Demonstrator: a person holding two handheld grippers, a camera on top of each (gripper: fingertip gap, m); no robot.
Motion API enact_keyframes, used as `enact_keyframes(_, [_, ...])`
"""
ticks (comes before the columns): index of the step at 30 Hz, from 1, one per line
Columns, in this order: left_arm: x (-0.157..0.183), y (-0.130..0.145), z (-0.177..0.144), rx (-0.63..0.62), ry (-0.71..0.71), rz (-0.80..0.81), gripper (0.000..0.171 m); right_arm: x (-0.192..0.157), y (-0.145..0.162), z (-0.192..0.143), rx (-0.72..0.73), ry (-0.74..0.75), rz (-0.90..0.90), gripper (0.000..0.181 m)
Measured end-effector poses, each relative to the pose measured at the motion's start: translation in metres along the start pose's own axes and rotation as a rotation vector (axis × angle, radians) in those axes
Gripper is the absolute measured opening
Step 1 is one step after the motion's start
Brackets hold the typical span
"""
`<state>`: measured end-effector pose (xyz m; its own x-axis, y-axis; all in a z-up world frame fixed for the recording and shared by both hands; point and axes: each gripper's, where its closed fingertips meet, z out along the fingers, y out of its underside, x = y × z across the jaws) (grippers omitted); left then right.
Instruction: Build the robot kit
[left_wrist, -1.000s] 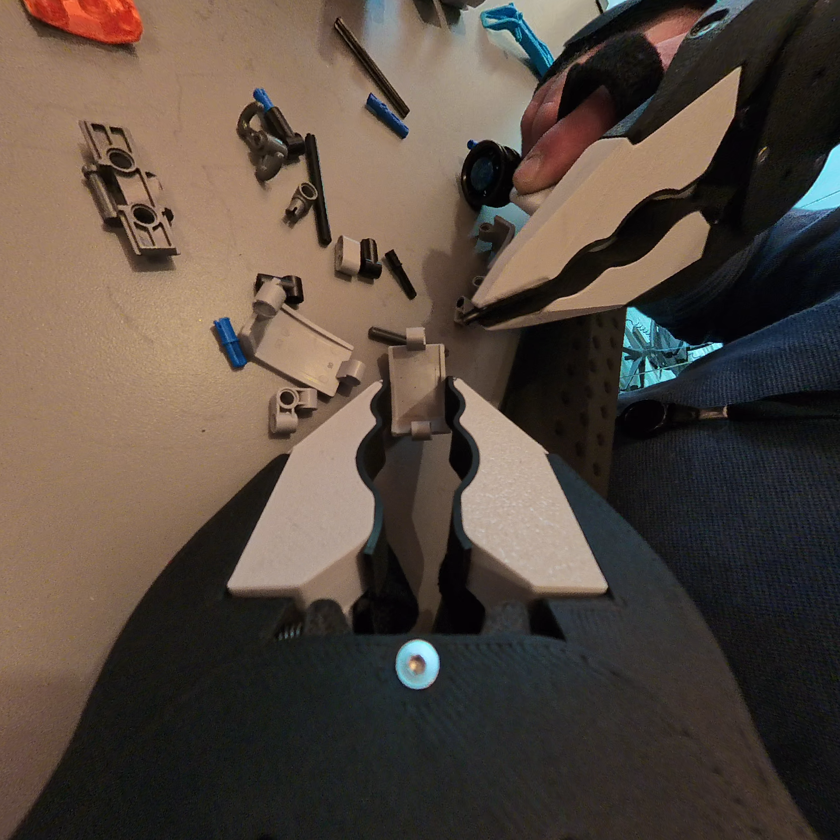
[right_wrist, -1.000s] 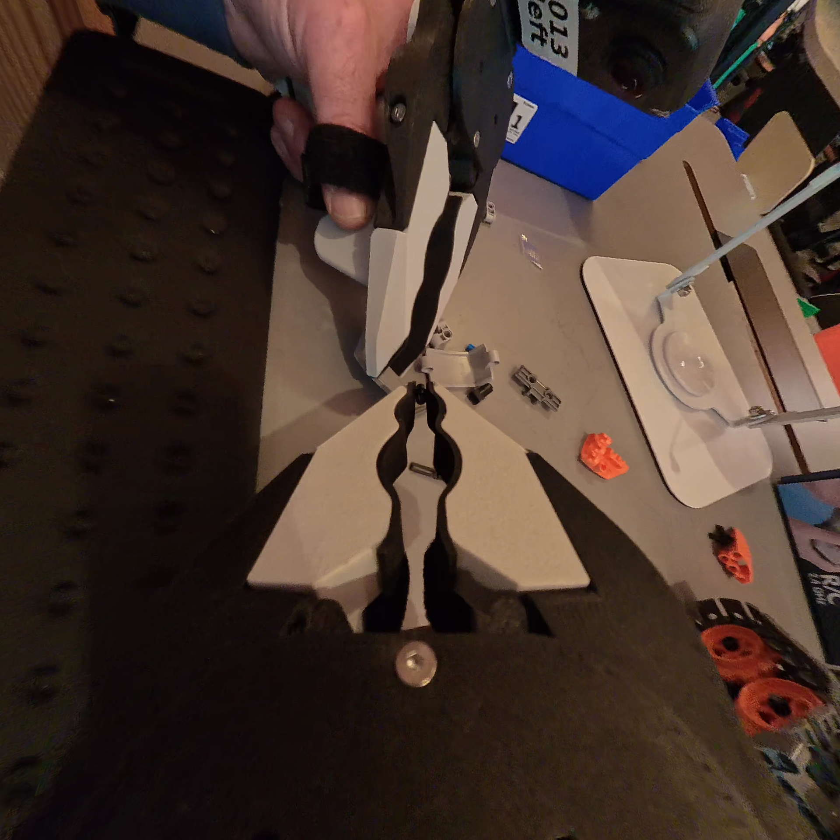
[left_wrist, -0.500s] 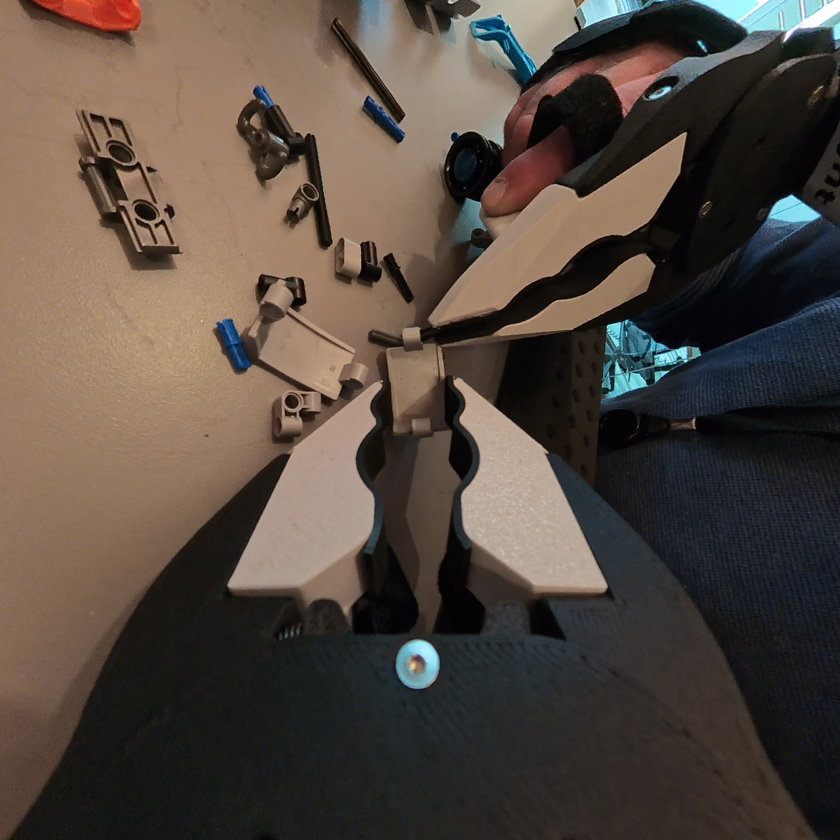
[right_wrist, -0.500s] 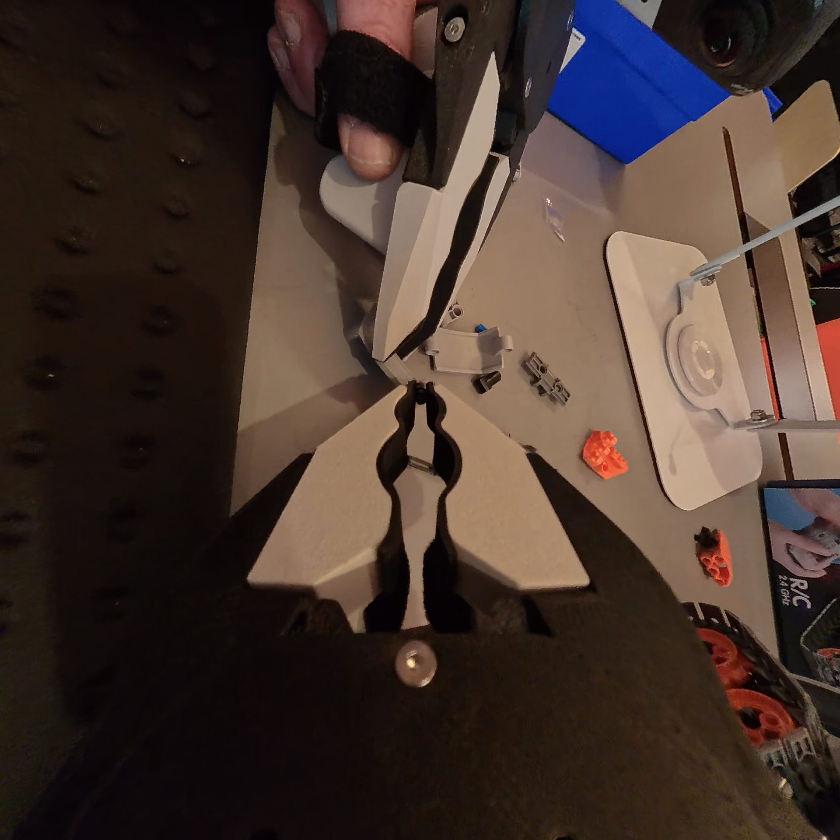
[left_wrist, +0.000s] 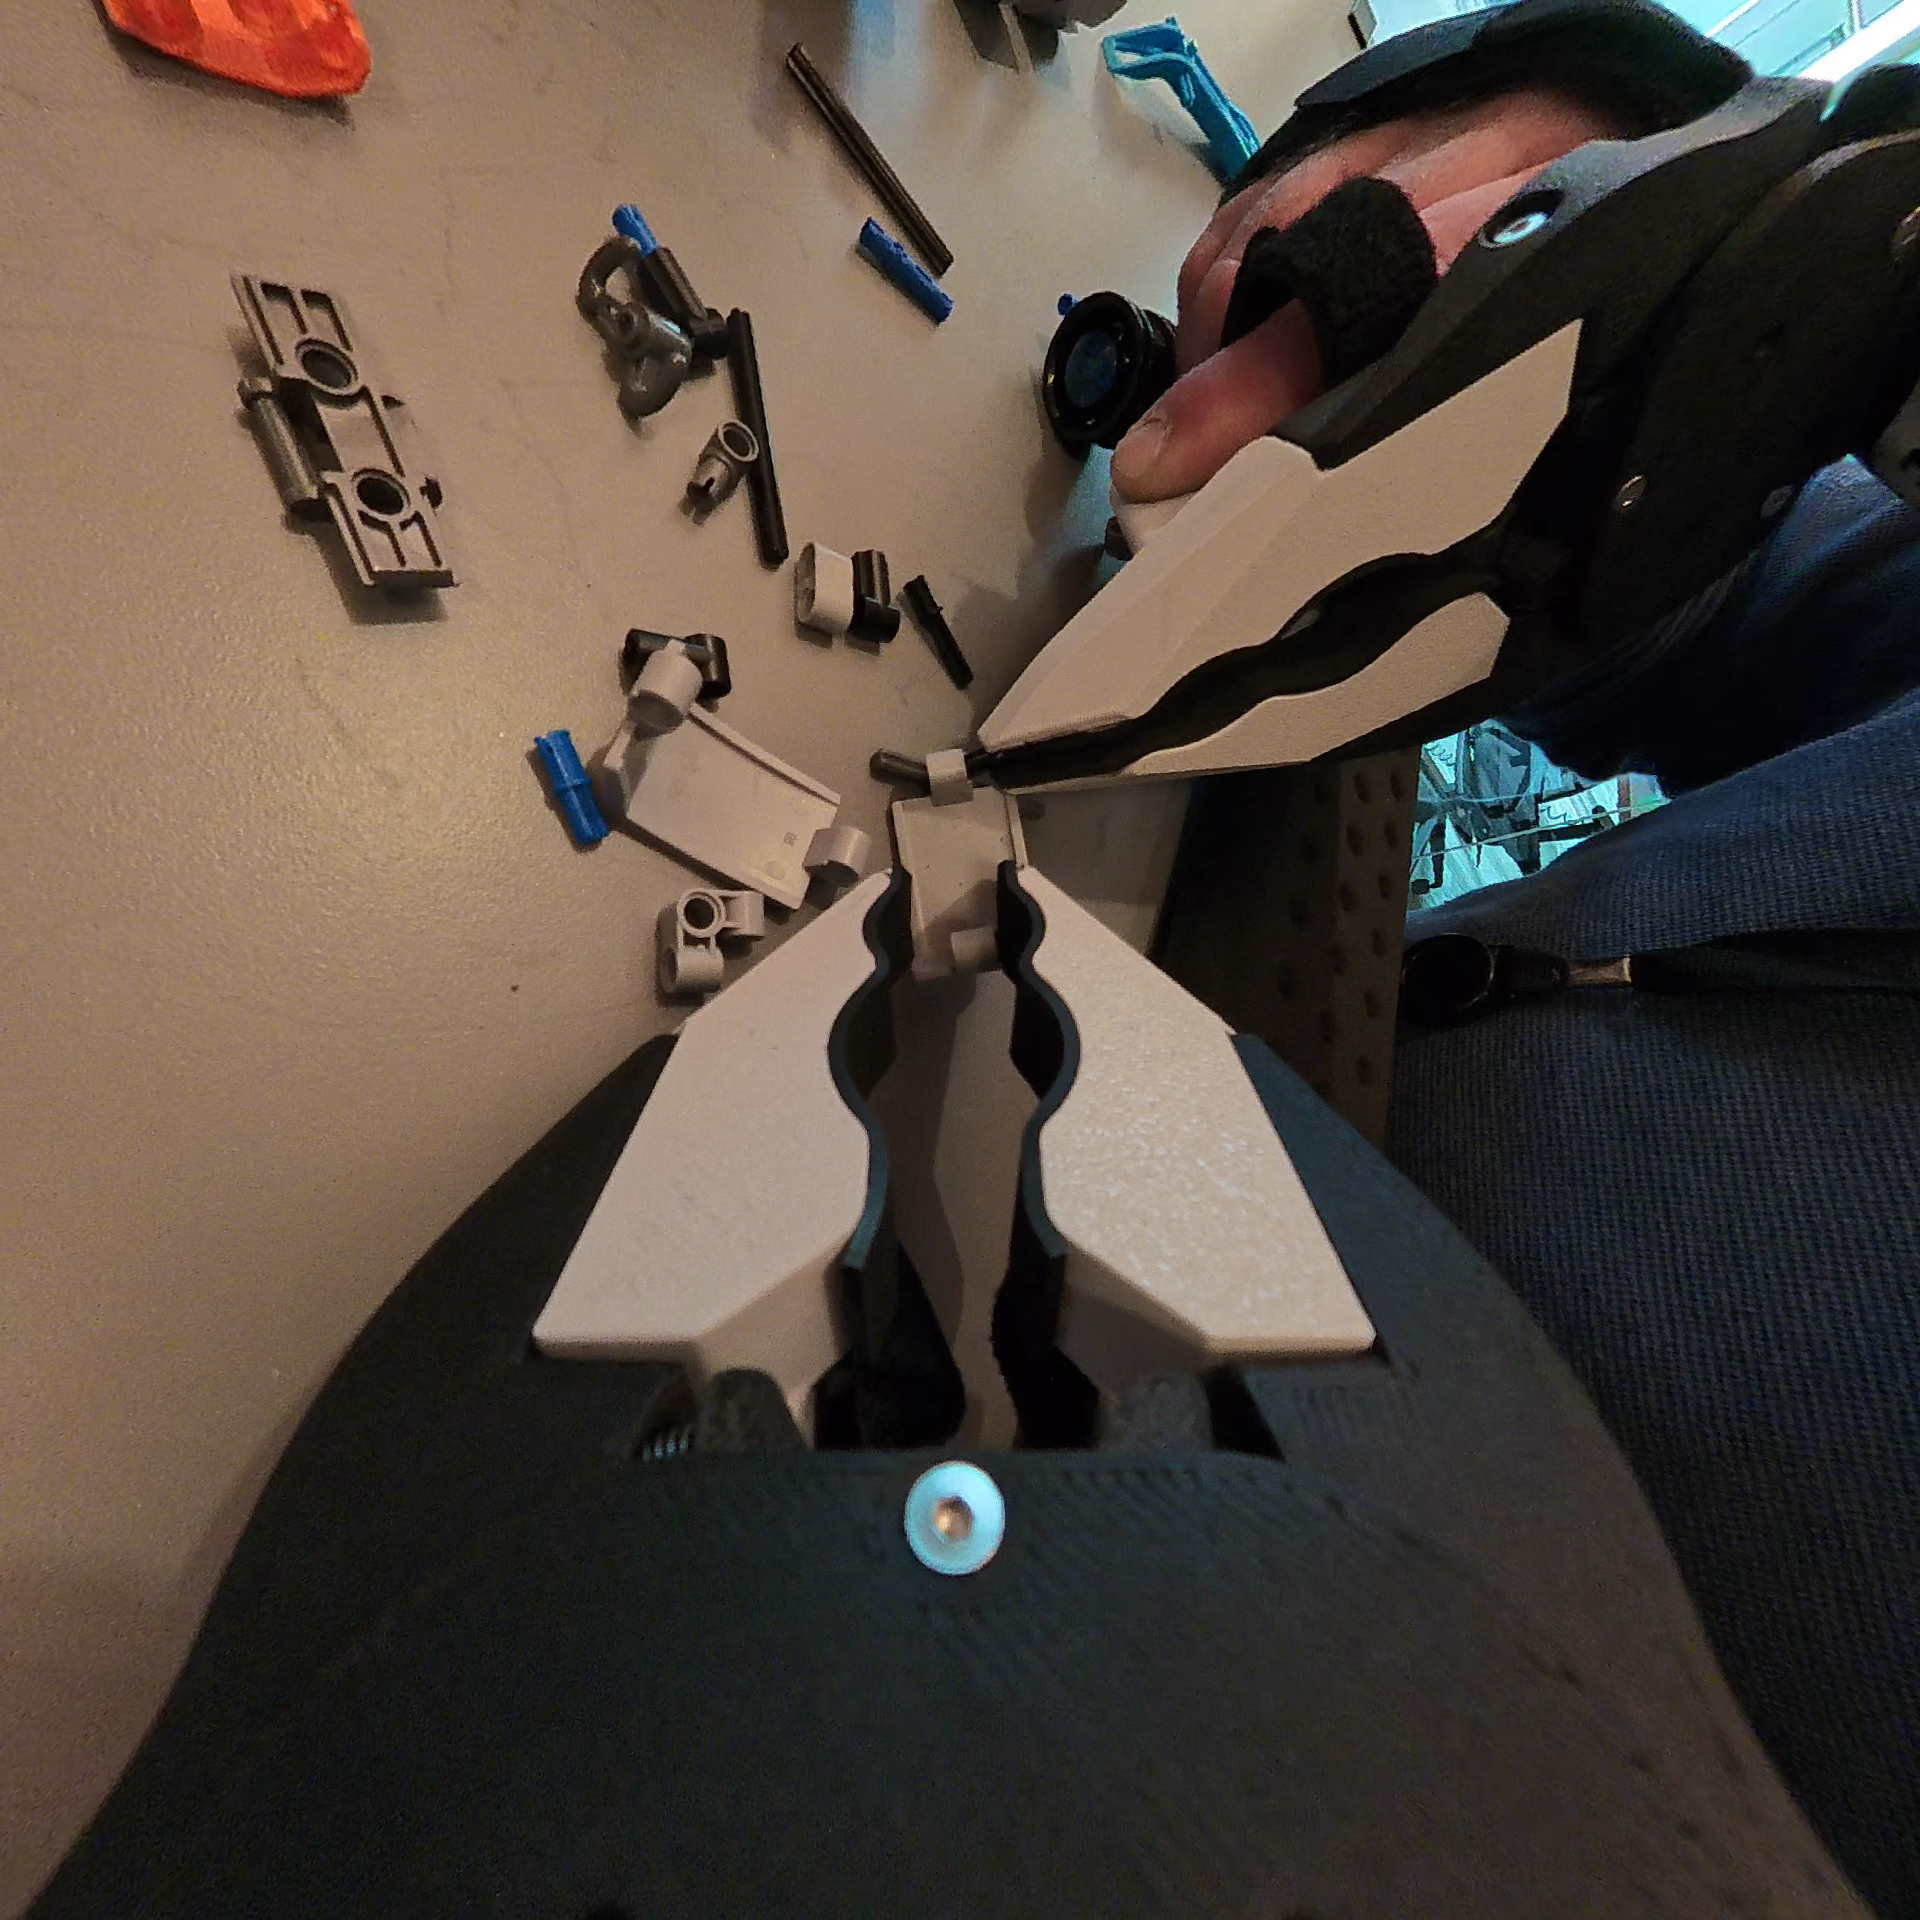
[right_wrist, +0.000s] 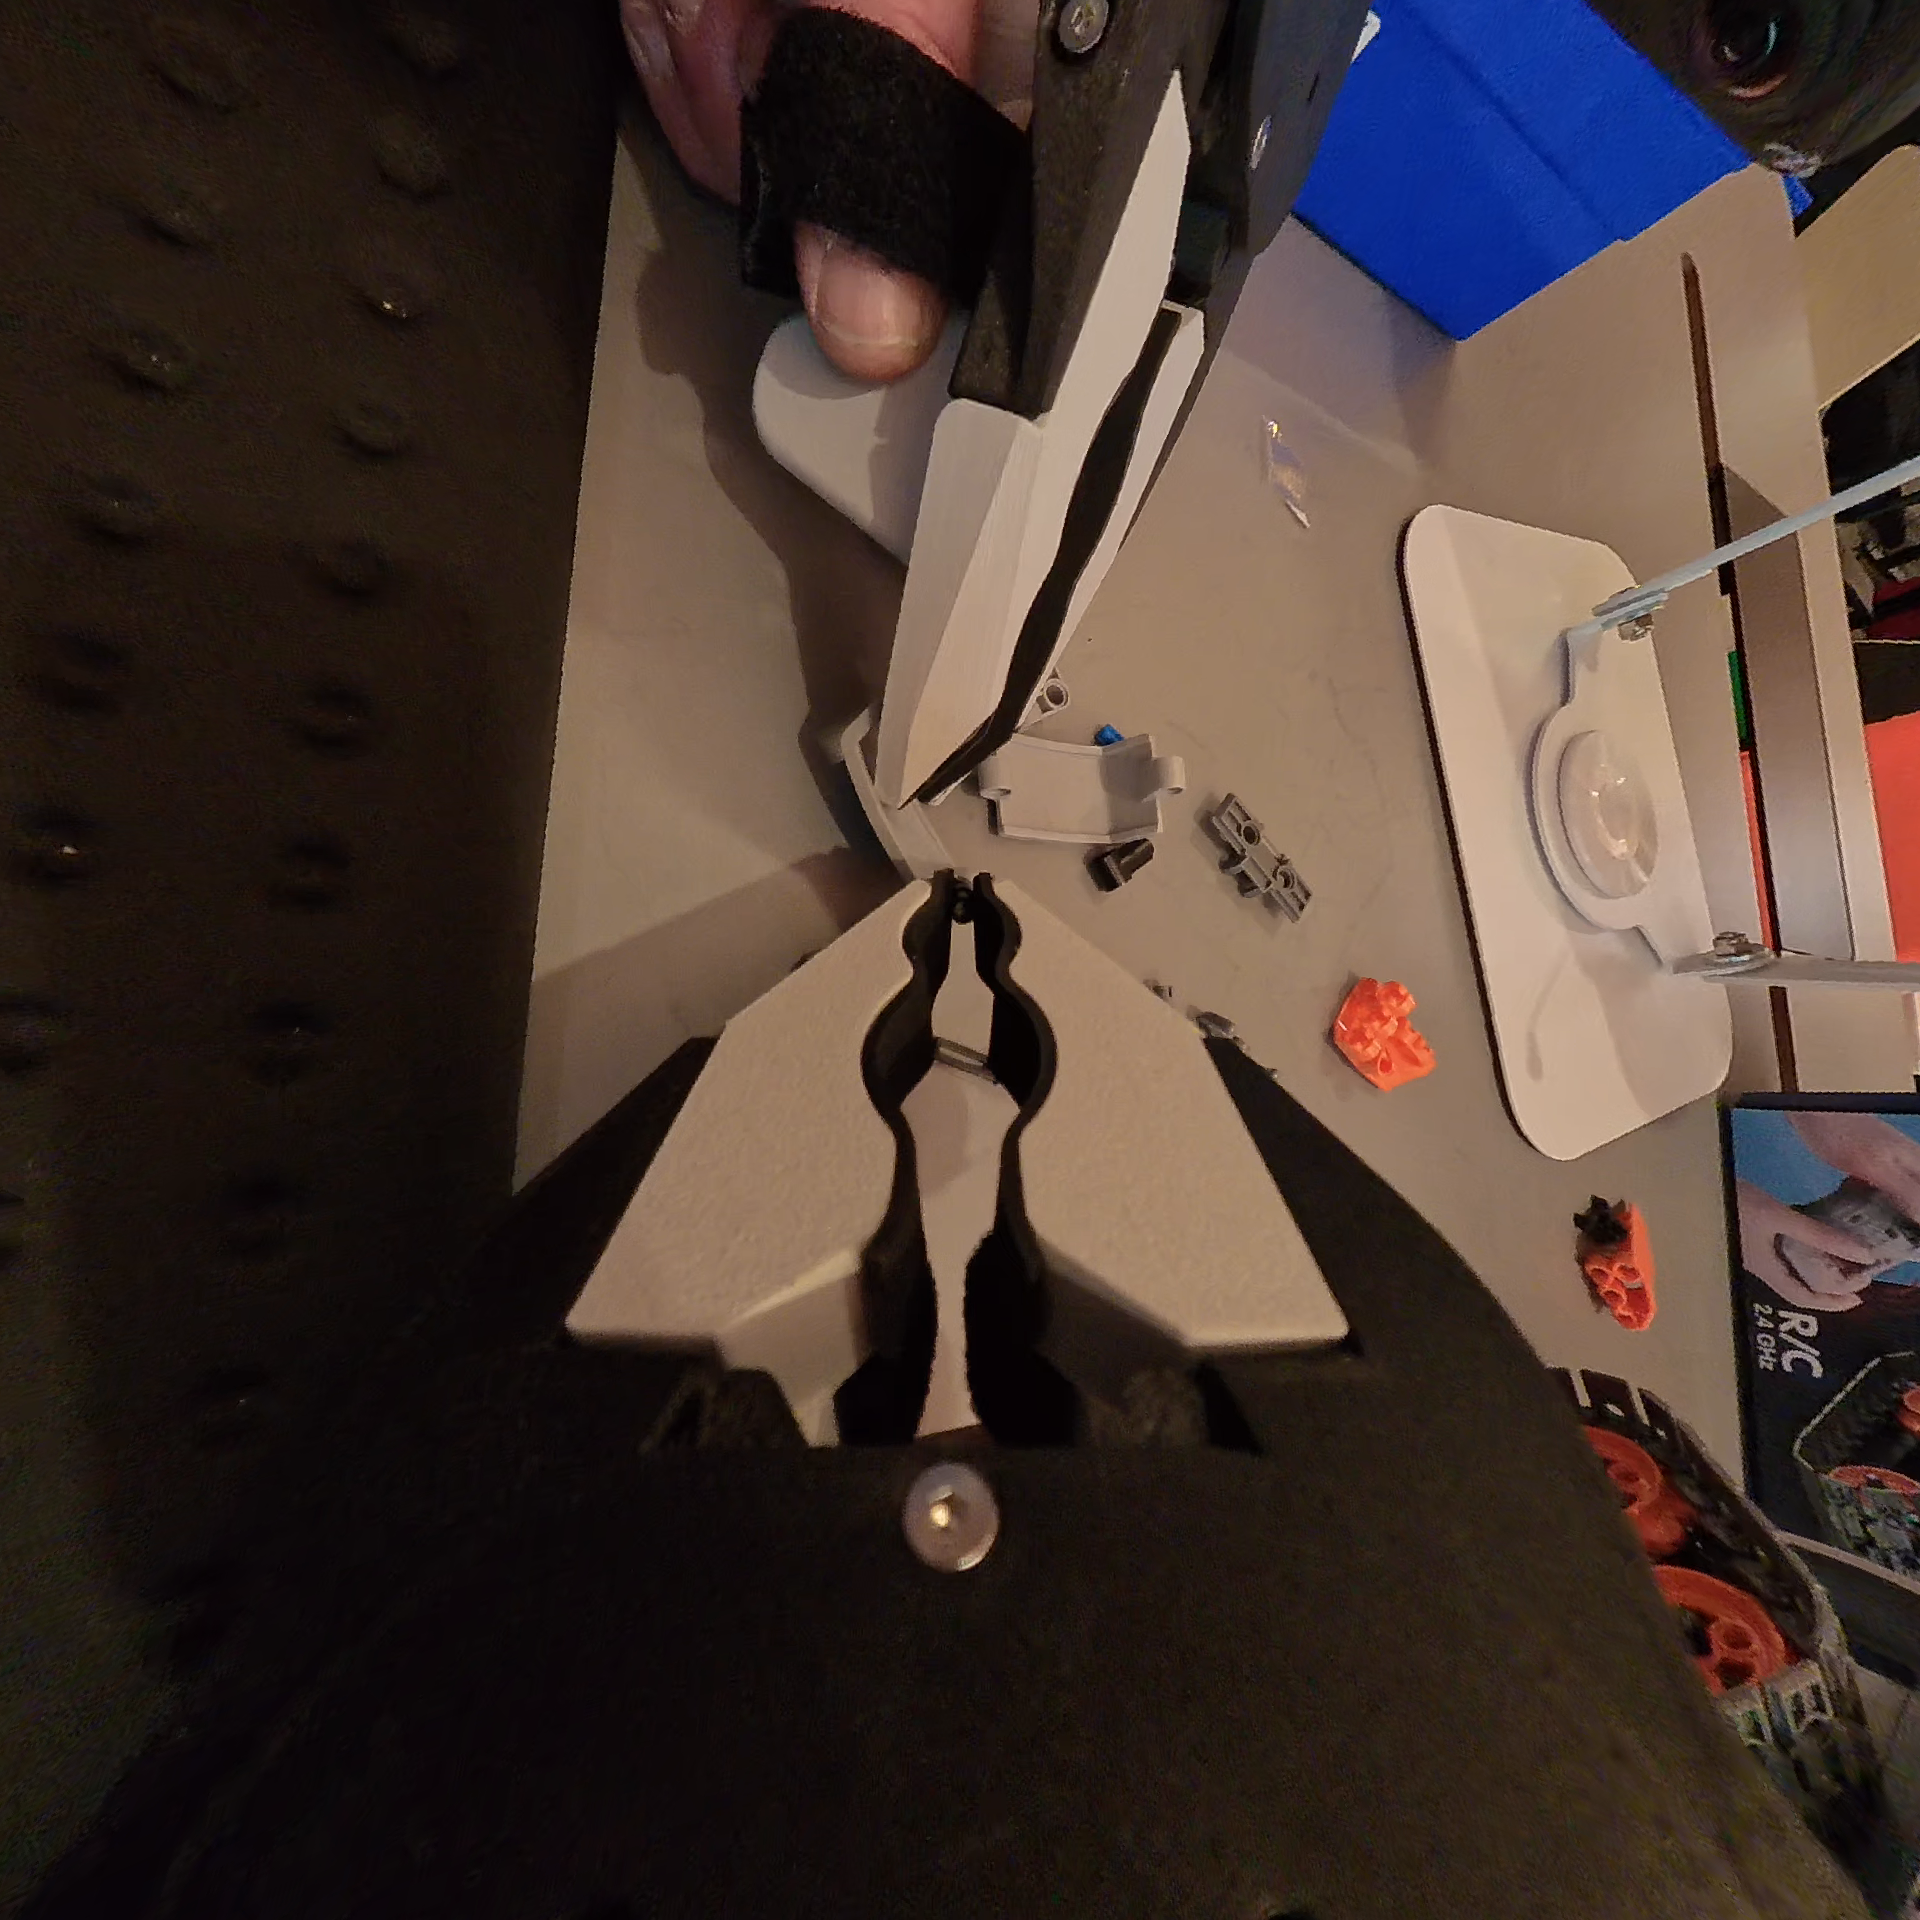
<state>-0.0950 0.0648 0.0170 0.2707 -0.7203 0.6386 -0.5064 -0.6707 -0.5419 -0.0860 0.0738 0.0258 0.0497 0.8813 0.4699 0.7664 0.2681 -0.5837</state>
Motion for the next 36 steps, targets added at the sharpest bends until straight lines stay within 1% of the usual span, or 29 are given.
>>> enact_keyframes(5, [-0.0009, -0.0001, -0.0008, 0.002, -0.005, 0.006, 0.014, 0.001, 0.0001, 0.0015, -0.012, 0.001, 0.019, 0.001])
enact_keyframes(11, [-0.0022, -0.0009, -0.0018, 0.009, -0.012, 0.004, 0.014, 0.0033, -0.0001, 0.0039, -0.015, -0.014, 0.122, 0.0])
enact_keyframes(19, [-0.0037, -0.0019, -0.0032, 0.02, -0.023, 0.007, 0.014, 0.0056, -0.0001, 0.0067, -0.036, -0.046, 0.304, 0.0])
enact_keyframes(22, [-0.0034, -0.0022, -0.0031, 0.023, -0.026, 0.009, 0.014, 0.0056, 0.0004, 0.0066, -0.045, -0.085, 0.379, 0.001])
enact_keyframes(27, [-0.0027, -0.0033, -0.0027, 0.032, -0.037, 0.019, 0.014, 0.006, 0.0014, 0.0067, -0.09, -0.151, 0.429, 0.002])
enact_keyframes(28, [0.0005, -0.0041, -0.0027, 0.039, -0.02, 0.026, 0.006, 0.0062, 0.0016, 0.0069, -0.088, -0.162, 0.451, 0.002])
enact_keyframes(32, [-0.0005, -0.0047, -0.0029, 0.044, -0.041, 0.043, 0.005, 0.0071, 0.0021, 0.0089, -0.103, -0.105, 0.403, 0.001])
enact_keyframes(35, [-0.0007, -0.0053, -0.003, 0.048, -0.046, 0.05, 0.004, 0.0076, 0.0024, 0.0094, -0.101, -0.074, 0.399, 0.001])
enact_keyframes(36, [0.0027, -0.0046, -0.0021, 0.043, -0.024, 0.052, 0.005, 0.0063, 0.0019, 0.0101, -0.114, -0.051, 0.373, 0.001])
